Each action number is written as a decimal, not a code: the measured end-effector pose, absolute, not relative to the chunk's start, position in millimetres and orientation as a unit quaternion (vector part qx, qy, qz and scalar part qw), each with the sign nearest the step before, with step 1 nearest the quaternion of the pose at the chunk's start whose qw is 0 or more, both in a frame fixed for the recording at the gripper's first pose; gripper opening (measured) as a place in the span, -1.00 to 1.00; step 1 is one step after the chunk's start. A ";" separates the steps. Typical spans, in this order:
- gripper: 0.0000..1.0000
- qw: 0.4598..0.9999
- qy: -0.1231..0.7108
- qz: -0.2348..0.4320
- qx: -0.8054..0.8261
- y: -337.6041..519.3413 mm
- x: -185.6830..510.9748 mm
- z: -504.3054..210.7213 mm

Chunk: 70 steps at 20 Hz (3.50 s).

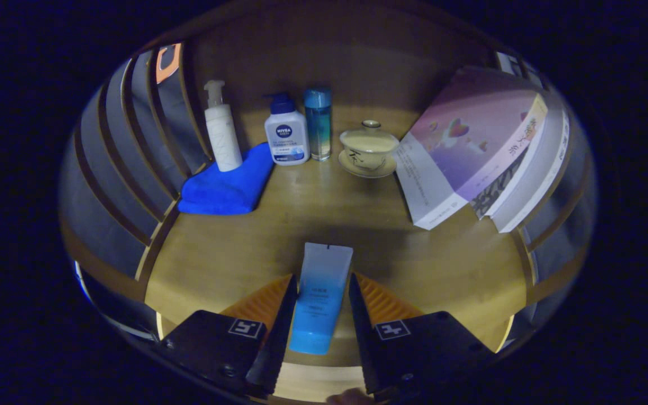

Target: Pull open the drawer, take out the items inside it, and place them on the countertop above the cabinet.

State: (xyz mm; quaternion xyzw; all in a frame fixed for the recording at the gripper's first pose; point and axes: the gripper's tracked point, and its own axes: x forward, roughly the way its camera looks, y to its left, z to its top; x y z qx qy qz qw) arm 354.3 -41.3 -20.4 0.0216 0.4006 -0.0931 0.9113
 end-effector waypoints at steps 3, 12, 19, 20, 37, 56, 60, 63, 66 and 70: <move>0.18 0.921 0.382 -0.076 0.014 -34.2 341.6 -1.0; 0.37 0.943 0.332 -0.004 -0.008 12.8 243.7 35.3; 0.62 0.959 0.282 0.026 0.005 38.9 159.4 38.6; 0.63 0.962 0.272 0.026 0.007 38.4 149.4 37.4; 0.96 0.989 0.145 0.011 0.031 27.9 21.6 -70.1; 0.98 0.988 0.124 -0.096 -0.005 -10.6 47.4 -160.6; 1.00 0.985 0.123 -0.116 -0.019 -10.6 50.1 -162.7; 1.00 0.987 0.121 -0.109 -0.009 -11.5 58.8 -164.0; 1.00 0.986 0.127 -0.107 0.003 -11.7 67.2 -162.6; 0.99 0.985 0.134 -0.107 0.004 -15.1 91.1 -158.6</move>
